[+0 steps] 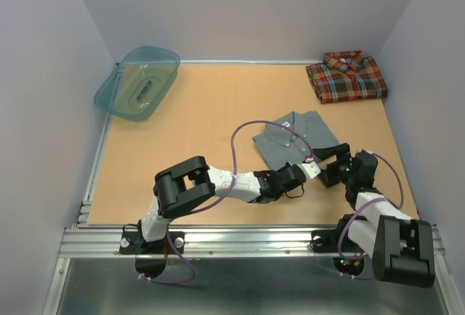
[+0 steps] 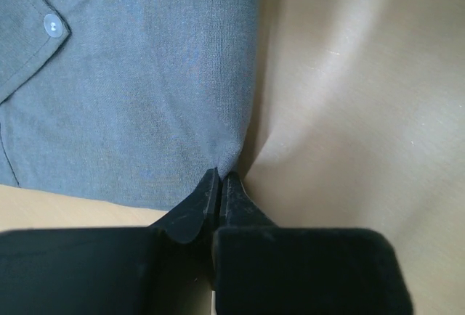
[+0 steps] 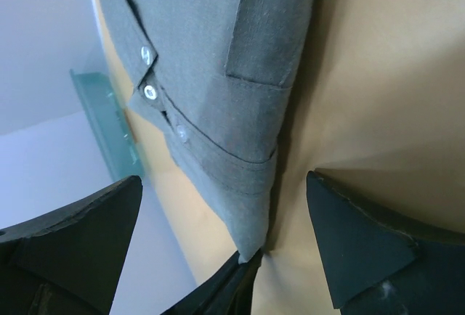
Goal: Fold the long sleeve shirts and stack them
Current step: Neatly place the folded shirt to the corner
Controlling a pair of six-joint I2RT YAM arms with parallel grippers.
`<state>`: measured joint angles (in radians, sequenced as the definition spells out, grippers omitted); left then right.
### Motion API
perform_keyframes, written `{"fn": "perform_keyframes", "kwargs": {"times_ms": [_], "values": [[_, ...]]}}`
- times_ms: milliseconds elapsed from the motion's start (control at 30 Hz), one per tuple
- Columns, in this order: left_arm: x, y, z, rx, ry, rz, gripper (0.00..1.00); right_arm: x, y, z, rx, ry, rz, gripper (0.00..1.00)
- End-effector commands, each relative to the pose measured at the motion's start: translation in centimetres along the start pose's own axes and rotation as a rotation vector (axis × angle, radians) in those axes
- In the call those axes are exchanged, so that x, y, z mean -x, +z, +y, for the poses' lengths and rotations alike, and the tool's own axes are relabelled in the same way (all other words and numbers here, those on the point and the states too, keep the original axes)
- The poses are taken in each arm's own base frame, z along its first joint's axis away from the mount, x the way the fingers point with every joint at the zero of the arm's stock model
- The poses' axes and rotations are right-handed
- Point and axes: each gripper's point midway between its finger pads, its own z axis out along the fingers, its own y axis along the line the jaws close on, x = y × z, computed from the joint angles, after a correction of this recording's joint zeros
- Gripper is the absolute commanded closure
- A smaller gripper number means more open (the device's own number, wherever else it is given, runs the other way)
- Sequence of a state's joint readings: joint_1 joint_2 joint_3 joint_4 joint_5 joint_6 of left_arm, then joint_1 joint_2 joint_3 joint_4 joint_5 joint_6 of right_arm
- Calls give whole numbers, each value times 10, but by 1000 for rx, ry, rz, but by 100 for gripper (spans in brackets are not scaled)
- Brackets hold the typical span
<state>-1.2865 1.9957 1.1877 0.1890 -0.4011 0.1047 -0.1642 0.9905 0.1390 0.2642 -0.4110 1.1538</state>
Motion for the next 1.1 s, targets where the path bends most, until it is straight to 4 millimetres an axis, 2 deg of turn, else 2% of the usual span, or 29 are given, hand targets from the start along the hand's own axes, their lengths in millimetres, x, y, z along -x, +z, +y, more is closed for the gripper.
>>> {"fn": "perform_keyframes", "kwargs": {"times_ms": [0,133,300,567,733,833,900,933,1033,1067], "values": [[37,-23,15,-30,-114,-77,100,-5,5,-5,47,18,15,0],[55,-36,22,-55,-171,-118,100,-6,14,-13,12,1,24,0],[65,-44,24,-76,-189,-140,100,-4,25,-14,2,-5,17,0],[64,-45,17,-111,-214,-132,100,-6,54,-9,-7,14,46,1],[64,-44,14,-118,-219,-131,100,-7,70,-9,-21,25,56,7],[63,-43,14,-113,-225,-126,97,-9,77,-8,-22,31,59,17],[64,-43,16,-109,-231,-127,91,-9,79,-9,-24,29,56,30],[62,-43,16,-104,-234,-121,82,-7,79,-10,-25,18,47,42],[60,-45,26,-78,-268,-117,73,-5,80,-8,-18,-13,37,60],[55,-43,32,-70,-285,-108,67,-3,81,-7,-16,-27,31,77]]}}
